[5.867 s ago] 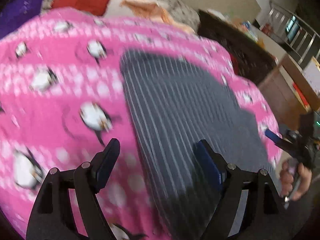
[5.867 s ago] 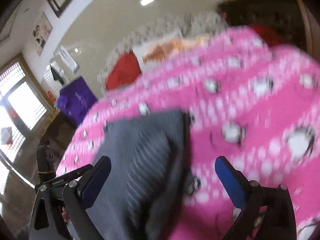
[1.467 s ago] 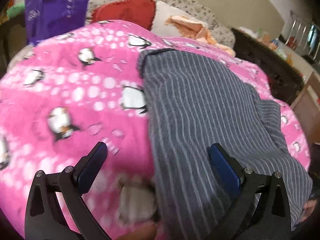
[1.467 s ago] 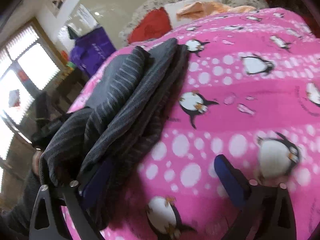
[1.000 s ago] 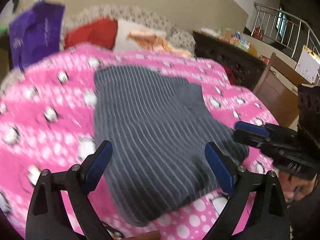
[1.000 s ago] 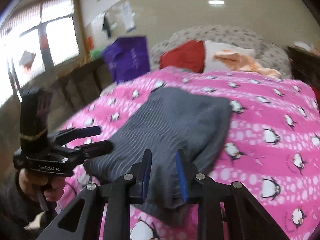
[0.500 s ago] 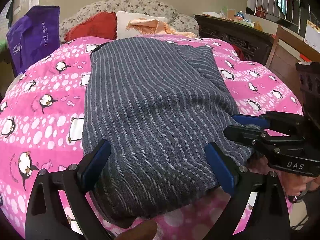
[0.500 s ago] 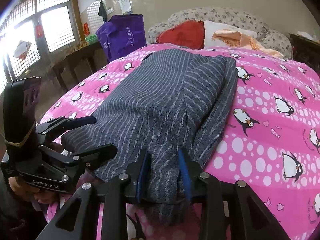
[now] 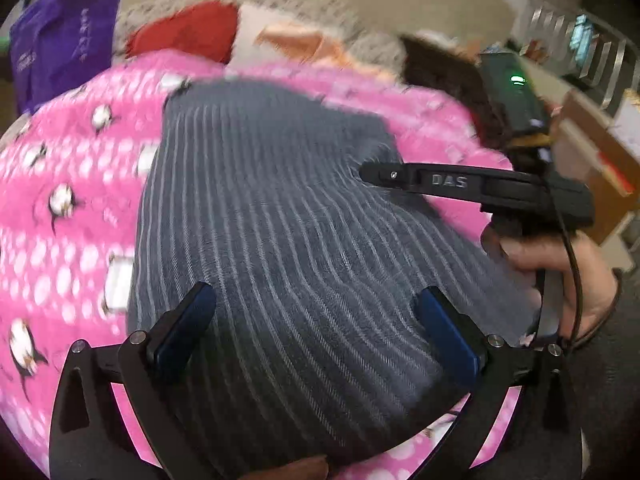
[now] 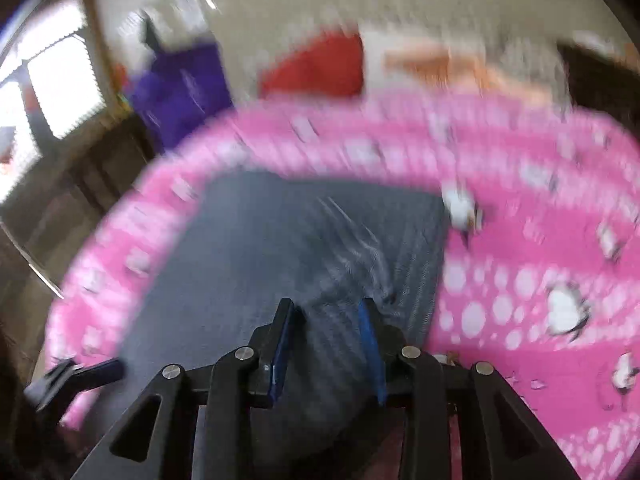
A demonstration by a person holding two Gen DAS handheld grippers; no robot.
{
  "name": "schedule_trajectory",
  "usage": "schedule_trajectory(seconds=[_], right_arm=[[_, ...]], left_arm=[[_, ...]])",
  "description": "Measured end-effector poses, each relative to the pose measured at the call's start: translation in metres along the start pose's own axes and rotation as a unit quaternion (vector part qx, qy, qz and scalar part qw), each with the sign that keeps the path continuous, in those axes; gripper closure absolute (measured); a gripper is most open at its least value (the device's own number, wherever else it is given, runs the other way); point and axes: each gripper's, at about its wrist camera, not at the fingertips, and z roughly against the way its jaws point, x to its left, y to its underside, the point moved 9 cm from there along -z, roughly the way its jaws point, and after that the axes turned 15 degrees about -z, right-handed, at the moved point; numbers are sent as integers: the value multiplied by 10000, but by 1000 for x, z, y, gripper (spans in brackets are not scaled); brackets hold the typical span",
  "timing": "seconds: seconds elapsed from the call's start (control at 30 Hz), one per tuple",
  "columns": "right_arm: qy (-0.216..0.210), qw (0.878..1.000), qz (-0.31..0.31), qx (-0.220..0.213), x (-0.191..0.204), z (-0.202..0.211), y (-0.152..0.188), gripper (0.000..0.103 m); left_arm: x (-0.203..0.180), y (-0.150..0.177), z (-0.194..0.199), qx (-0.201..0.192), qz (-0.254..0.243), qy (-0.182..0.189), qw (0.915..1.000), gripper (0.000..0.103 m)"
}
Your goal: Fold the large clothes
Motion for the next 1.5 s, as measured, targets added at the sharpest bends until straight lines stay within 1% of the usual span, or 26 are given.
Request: schedule_trajectory(seconds=[0.03, 0.13, 0.23, 0.27, 0.33, 0.4, 0.43, 0.5, 0.53, 0.57, 0.6, 0.63, 0.67, 0.7, 0.73, 0.83, 1.0, 1.07, 1.1, 1.13, 1.17, 1.23, 1.3, 1.33, 1.4, 1.5], right_arm=[[-39, 9999, -104, -15, -9, -7, 0, 73], [-156, 9995, -208, -205, -7, 13, -2, 73], [-325, 9982, -208, -467, 0, 53, 7, 71], [-339, 9979, -153, -523, 0, 69, 16, 68], [-215, 9977, -39, -644, -4, 92, 34, 57], [10, 9970, 96, -770, -14, 106, 49, 15], [239, 9959, 210, -851, -23, 110, 61, 11], [557, 9944, 329, -836, -37, 105, 77, 11], [615, 9952, 336, -686, -45, 96, 86, 11], [736, 9961, 241, -421, -56, 82, 99, 11], [922, 9954, 150, -205, -66, 71, 108, 7], [1025, 9945, 114, -193, -72, 64, 112, 6], [985, 9945, 90, -335, -72, 67, 109, 5], [1005, 9946, 50, -256, -74, 67, 109, 1], [1055, 9941, 29, -233, -75, 66, 108, 0], [964, 9950, -128, -232, -78, 66, 107, 0], [883, 9954, -217, -298, -81, 68, 111, 0], [964, 9948, -204, -275, -83, 69, 115, 0], [1112, 9933, -216, -233, -84, 72, 117, 0], [1252, 9916, -290, -122, -84, 76, 120, 0], [1263, 9912, -391, -18, -84, 81, 123, 0], [1139, 9914, -639, 85, -77, 99, 126, 0], [853, 9932, -798, 1, -61, 126, 128, 0], [782, 9933, -844, -75, -53, 143, 127, 0], [722, 9932, -887, -197, -41, 166, 126, 0], [613, 9935, -907, -311, -26, 194, 129, 0]], left_arm=[[-3, 0, 0, -30, -44, -135, 9999, 1], [-4, 0, -1, 33, 2, -325, 9995, 1], [-4, 1, -4, 19, -24, -451, 9990, 1], [-4, 2, -5, 13, -39, -471, 9989, 1], [-5, 2, -6, 1, -55, -495, 9988, 1], [-3, 1, -7, -11, -39, -492, 9988, 1], [-3, 2, -6, -16, -37, -493, 9988, 1], [-3, 2, -6, -11, -34, -490, 9988, 1], [-3, 2, -7, -8, -29, -489, 9988, 1], [-3, 2, -6, -10, -32, -492, 9988, 1], [-3, 2, -6, -14, -40, -490, 9988, 1], [-3, 2, -6, -13, -45, -493, 9988, 1], [-3, 2, -6, -15, -36, -492, 9988, 1], [-3, 2, -7, -14, -35, -489, 9988, 1], [-3, 2, -7, -13, -36, -496, 9988, 1], [-3, 3, -5, -22, -33, -504, 9987, 1], [-1, 2, -5, 11, 69, -464, 9989, 1], [-2, 2, -1, 118, 72, -461, 9988, 1], [-3, 2, 5, 177, 105, -488, 9986, 1], [-3, 2, 11, 201, 123, -497, 9985, 1], [-6, 0, 23, 169, 130, -459, 9987, 1], [-10, -1, 42, 158, 116, -517, 9985, 1], [-11, 2, 56, 316, 129, -743, 9967, 1], [-11, 4, 62, 382, 161, -814, 9958, 1], [-15, 7, 77, 404, 278, -778, 9958, 1], [-22, 8, 101, 259, 317, -734, 9965, 1]])
